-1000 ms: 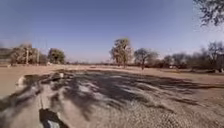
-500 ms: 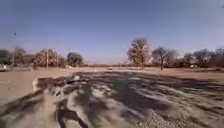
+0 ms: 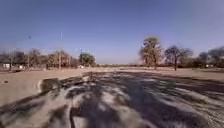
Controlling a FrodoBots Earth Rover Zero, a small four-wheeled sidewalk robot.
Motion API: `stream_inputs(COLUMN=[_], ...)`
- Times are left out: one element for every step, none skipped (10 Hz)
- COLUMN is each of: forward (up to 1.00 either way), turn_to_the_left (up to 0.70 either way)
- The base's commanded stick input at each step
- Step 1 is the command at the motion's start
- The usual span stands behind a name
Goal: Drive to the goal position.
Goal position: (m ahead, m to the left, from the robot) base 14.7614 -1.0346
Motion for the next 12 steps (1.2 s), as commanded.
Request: stream_inputs(forward=[0.70, 0.70, 0.70, 0.70, 0.70, 0.70, 0.70, 0.70, 0.70, 0.70, 0.70, 0.70], turn_to_the_left=[0.00, 0.00, 0.00, 0.00, 0.00, 0.00, 0.00, 0.00, -0.08, -0.23, -0.33, -0.17])
